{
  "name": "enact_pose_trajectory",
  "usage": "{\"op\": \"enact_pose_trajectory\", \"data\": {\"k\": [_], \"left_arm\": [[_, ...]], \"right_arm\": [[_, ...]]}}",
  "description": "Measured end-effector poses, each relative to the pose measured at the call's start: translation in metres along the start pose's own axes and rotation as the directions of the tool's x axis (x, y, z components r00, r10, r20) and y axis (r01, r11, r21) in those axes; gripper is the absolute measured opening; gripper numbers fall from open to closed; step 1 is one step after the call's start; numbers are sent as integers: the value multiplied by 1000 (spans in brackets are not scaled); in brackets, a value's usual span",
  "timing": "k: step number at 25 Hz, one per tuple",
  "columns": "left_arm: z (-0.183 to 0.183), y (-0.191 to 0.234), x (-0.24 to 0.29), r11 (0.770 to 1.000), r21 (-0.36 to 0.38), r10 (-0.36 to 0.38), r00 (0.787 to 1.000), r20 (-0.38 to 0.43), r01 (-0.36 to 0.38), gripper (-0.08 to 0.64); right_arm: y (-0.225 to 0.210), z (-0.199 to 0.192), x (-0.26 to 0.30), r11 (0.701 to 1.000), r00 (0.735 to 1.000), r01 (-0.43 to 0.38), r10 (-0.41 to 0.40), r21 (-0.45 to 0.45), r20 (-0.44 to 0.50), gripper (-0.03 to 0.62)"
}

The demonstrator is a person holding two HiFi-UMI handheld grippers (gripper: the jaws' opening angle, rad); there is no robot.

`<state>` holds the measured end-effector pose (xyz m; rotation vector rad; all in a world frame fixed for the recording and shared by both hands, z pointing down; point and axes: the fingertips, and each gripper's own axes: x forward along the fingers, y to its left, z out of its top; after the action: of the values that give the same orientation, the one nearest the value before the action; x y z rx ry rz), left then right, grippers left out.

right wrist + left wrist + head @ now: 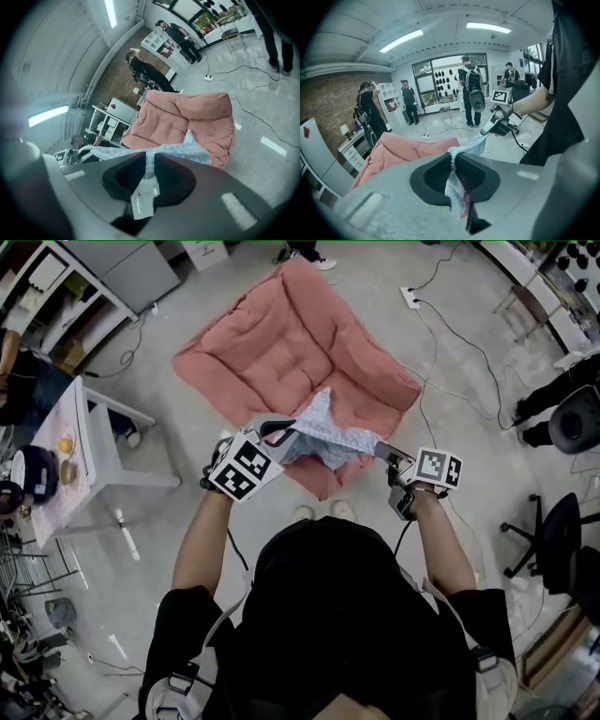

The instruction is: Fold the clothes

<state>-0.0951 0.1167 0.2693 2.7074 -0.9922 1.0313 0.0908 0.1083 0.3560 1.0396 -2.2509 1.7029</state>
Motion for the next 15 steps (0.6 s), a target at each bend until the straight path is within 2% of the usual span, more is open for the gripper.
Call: {"op": "enact_pose_trajectory", "data": {"k": [4, 7, 11, 15], "left_arm": [[-5, 5, -2, 998, 30, -49, 998, 29, 48, 35], [-7, 14, -4, 995, 51, -85, 994, 62, 82, 35], [-4, 16, 3, 982, 123, -157, 984, 86, 146, 36], [9, 4, 13, 963, 171, -229, 967, 114, 208, 36]], "right_arm": [[13, 3, -14, 998, 991, -33, 26, 56, 130, 49], [30, 12, -30, 999, 970, -31, 21, 36, 243, 49], [47, 12, -50, 995, 934, 89, -73, -32, 349, 49], [48, -1, -80, 984, 888, 175, -146, -26, 436, 49]]}}
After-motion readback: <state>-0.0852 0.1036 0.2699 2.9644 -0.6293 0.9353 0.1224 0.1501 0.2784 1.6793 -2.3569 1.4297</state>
